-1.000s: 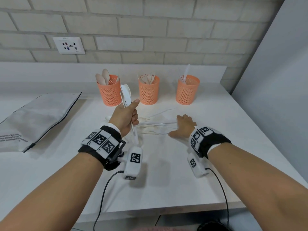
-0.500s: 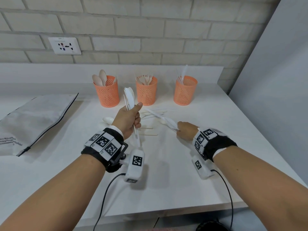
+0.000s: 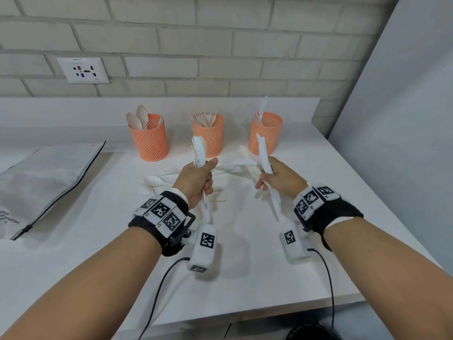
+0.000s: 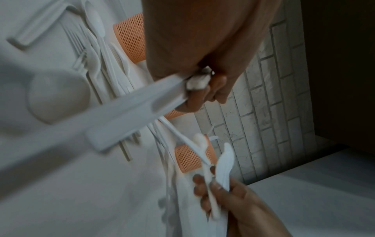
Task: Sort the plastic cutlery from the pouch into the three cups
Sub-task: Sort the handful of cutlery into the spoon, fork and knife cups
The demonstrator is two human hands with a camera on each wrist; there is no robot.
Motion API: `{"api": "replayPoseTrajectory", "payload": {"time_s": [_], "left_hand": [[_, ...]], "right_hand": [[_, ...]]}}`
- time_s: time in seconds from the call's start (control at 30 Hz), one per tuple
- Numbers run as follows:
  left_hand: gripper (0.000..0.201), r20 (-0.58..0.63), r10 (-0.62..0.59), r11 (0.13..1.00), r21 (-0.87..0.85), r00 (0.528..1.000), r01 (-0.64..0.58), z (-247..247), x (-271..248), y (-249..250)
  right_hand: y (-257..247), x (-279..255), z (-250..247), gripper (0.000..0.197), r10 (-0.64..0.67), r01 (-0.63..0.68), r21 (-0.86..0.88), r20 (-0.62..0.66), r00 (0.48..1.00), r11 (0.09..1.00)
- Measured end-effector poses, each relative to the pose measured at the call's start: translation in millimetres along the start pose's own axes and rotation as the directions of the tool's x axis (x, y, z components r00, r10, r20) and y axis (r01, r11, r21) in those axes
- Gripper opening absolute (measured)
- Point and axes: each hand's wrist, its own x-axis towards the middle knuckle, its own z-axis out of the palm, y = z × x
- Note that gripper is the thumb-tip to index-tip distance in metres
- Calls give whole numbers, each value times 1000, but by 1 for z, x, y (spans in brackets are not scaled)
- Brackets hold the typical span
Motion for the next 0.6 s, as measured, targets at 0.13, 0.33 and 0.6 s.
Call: {"api": "replayPoseTrajectory", "payload": {"time_s": [0.13, 0.33, 0.6], "left_hand": [[23, 22, -10, 999, 53, 1000, 9, 11, 3, -4], [23, 107, 62, 994, 80, 992, -71, 26, 2, 2], [38, -28, 31, 999, -20, 999, -31, 8, 15, 9]], "right_hand": [[-13, -1, 7, 32, -61, 81, 268, -82, 995, 960], [-45, -5, 29, 35, -202, 180, 290, 51, 978, 940], [-76, 8, 55, 54, -169, 89, 251, 317, 933, 964]]}}
